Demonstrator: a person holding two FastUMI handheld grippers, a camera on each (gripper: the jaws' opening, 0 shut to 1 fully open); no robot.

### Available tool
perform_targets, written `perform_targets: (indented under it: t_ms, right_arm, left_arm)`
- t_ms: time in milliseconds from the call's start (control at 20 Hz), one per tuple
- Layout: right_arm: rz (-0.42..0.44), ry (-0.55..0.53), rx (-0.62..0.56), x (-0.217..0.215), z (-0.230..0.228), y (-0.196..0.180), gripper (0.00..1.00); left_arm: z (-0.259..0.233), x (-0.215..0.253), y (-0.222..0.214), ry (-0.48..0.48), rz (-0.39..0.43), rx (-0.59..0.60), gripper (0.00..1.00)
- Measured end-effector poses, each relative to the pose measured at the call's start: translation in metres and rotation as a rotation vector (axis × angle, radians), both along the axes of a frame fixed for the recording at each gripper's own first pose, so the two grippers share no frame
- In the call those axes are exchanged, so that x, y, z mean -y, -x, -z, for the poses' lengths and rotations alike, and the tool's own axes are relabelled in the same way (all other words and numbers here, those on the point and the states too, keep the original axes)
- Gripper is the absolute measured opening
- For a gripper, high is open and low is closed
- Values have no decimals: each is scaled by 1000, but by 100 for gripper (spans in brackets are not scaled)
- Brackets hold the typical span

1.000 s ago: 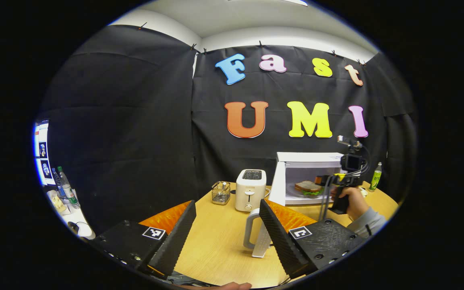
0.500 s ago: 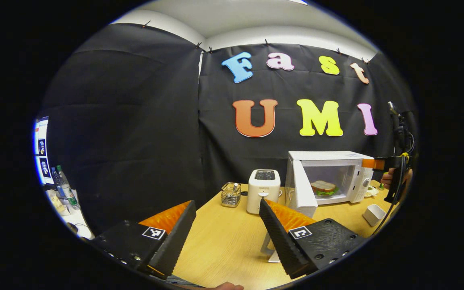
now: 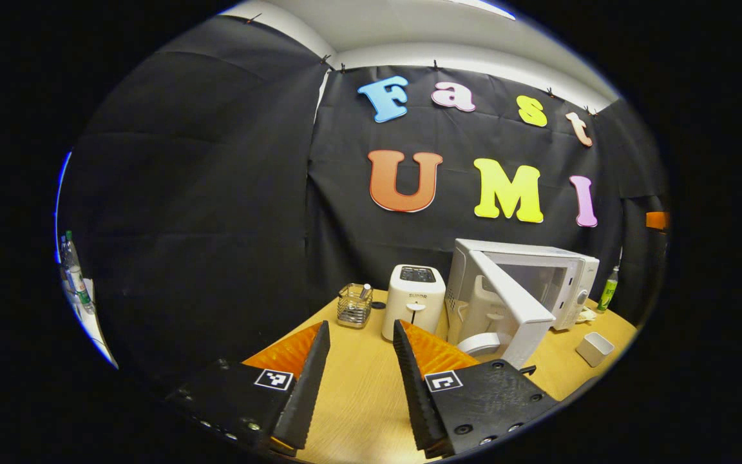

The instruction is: Open the microwave oven with the left hand, put the food in, and close the microwave oven.

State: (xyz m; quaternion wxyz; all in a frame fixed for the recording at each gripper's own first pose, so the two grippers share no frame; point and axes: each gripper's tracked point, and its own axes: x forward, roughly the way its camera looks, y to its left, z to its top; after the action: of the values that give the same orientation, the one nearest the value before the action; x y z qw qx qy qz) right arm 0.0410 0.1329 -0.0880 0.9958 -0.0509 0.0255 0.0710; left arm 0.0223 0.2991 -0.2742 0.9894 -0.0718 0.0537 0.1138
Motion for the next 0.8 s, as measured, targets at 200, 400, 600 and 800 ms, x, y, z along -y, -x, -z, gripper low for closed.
perform_targets:
  t_ms: [200,400,600,800]
  right_arm:
    - [10,-15,50,30,-38,35,98]
    - [12,-44,90,59,-59,67,98]
    - [1,-61,103,77,-58,96,98]
    - [-33,-86,125,95,-55,123,91]
  left_arm:
    - [1,-1,0,-35,6,20,11]
    - [12,29,-10,-84,75,22,0]
    - [12,66,-2,-113,135,27,0]
    - [17,96,5,-94,212,13,0]
